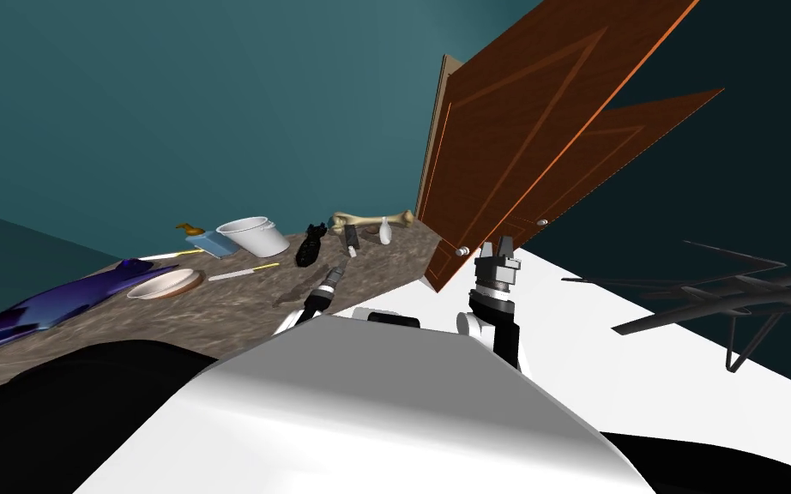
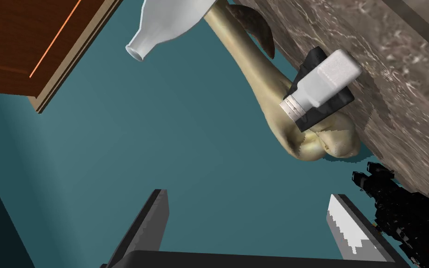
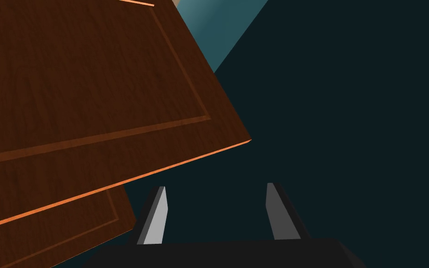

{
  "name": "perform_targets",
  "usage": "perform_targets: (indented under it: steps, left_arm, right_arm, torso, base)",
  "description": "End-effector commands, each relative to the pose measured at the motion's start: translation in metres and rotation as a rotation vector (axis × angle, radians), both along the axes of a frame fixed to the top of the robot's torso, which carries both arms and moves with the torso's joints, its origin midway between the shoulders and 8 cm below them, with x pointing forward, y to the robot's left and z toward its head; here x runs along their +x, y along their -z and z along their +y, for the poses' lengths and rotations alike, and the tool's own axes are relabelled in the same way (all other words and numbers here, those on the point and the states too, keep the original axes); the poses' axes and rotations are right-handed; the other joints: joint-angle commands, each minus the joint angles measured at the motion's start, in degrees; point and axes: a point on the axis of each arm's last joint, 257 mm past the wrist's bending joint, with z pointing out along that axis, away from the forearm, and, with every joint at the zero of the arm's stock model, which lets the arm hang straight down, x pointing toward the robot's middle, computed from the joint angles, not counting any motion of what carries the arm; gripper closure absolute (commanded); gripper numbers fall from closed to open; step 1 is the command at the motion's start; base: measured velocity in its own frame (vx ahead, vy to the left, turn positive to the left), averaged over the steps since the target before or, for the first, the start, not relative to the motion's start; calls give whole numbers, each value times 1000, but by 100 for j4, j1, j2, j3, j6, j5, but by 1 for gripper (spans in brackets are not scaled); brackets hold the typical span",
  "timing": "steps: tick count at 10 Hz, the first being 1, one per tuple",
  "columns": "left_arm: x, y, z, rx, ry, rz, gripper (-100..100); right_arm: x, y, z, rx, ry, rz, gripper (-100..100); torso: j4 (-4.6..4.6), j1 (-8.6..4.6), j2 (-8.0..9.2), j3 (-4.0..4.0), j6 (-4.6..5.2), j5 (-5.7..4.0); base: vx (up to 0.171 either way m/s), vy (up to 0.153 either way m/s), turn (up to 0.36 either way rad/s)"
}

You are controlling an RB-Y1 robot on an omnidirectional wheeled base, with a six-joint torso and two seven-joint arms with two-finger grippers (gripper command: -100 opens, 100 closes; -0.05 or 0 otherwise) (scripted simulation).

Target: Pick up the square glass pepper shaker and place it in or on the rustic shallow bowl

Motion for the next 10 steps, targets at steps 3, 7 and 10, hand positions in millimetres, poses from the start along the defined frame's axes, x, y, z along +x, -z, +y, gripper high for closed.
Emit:
perform_targets:
  steps: [3, 7, 10]
  left_arm:
    - [-7, 37, 37, 109, -32, 129, -100]
    - [-16, 59, 77, 222, -60, 227, -100]
    - [-22, 67, 110, 310, -81, 288, -100]
  right_arm:
    - [0, 0, 0, 0, 0, 0, 0]
    - [0, 0, 0, 0, 0, 0, 0]
    - [0, 0, 0, 0, 0, 0, 0]
  torso:
    - [-2, 17, -10, -6, 0, 3]
    - [-6, 15, -27, -16, -1, 3]
    - [-7, 33, -31, -18, 1, 7]
  base:
    - [53, -59, -59]
    - [98, -58, -93]
    - [98, -22, -114]
